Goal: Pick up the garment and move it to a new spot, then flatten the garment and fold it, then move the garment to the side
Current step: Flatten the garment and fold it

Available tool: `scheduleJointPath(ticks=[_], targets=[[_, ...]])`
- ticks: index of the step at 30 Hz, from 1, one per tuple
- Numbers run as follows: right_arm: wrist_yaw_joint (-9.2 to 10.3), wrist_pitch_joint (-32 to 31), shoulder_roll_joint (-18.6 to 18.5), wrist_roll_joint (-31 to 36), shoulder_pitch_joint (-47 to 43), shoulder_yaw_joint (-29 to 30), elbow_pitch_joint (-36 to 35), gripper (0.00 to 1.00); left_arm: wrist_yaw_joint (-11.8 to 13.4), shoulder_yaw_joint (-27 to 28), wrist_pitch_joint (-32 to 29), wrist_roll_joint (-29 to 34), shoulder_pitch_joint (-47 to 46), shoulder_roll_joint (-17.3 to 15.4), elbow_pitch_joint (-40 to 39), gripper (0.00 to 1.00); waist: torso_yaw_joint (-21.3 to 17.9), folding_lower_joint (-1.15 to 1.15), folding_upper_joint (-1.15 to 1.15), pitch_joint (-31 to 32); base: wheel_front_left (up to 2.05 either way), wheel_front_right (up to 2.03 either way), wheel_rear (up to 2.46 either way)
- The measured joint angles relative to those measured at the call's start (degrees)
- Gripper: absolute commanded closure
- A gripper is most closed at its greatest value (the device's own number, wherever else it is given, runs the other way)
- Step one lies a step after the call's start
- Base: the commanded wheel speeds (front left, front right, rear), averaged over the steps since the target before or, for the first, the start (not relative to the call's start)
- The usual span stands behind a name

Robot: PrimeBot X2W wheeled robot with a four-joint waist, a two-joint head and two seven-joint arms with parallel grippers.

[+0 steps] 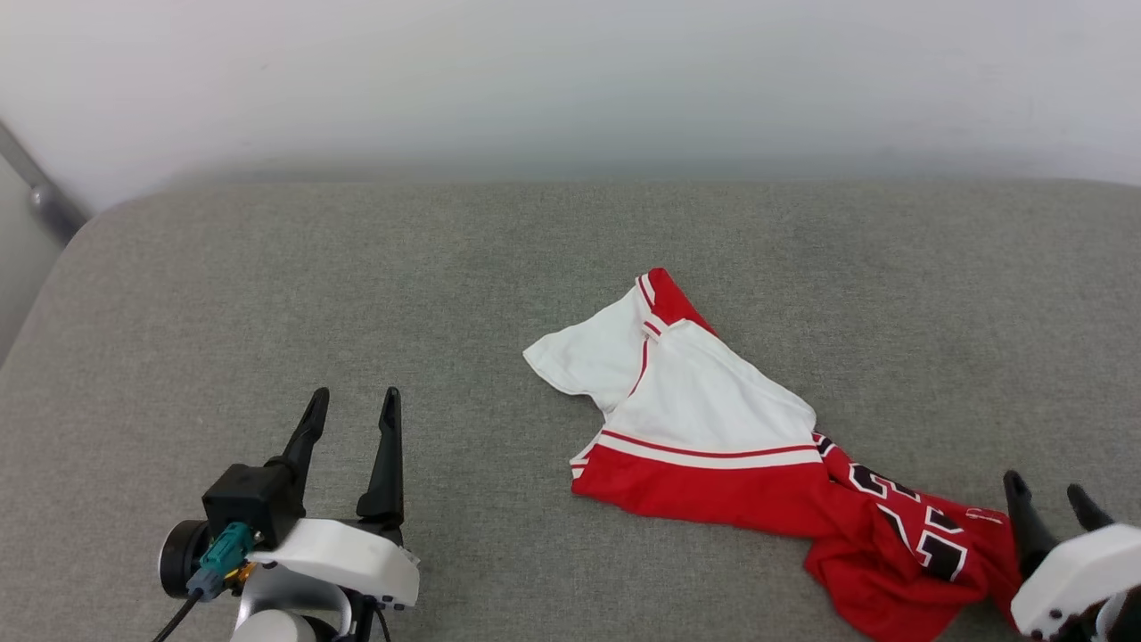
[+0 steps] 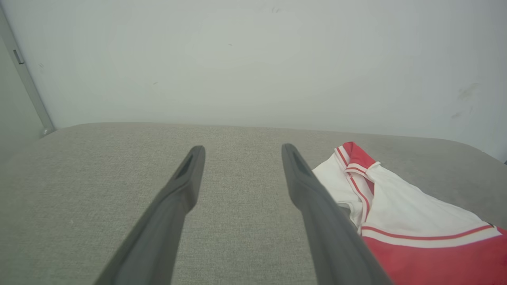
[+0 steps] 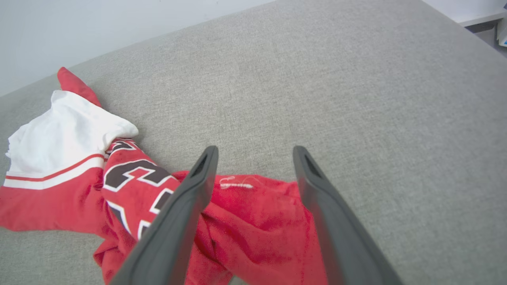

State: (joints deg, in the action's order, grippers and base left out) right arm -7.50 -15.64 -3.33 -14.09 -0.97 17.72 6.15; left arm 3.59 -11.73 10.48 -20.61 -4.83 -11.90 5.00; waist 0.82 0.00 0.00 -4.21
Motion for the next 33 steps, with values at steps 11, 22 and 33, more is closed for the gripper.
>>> scheduleJointPath(ticks=[11, 22, 33], targets=[[-0.01, -30.09, -8.15, -1.94, 21.12, -12.98, 4.34, 0.00, -2.08, -3.00, 1.66, 0.41, -6.83, 1.66, 0.11, 0.00, 4.73, 0.00, 0.00, -7.06, 0.00, 0.00, 0.00], [-0.04, -39.92, -11.43, -3.08, 27.21, -18.26, 11.79, 0.00, -4.09, -4.16, 3.76, 0.60, -11.48, 3.56, 3.81, 0.00, 10.06, 0.00, 0.00, -12.98, 0.00, 0.00, 0.00], [-0.01, -34.90, -14.05, -5.17, 28.44, -26.47, 8.20, 1.00, -4.08, -3.26, 4.34, 0.78, -11.03, 3.54, 5.79, 0.00, 9.40, 0.01, 0.00, -11.46, 0.00, 0.00, 0.00]])
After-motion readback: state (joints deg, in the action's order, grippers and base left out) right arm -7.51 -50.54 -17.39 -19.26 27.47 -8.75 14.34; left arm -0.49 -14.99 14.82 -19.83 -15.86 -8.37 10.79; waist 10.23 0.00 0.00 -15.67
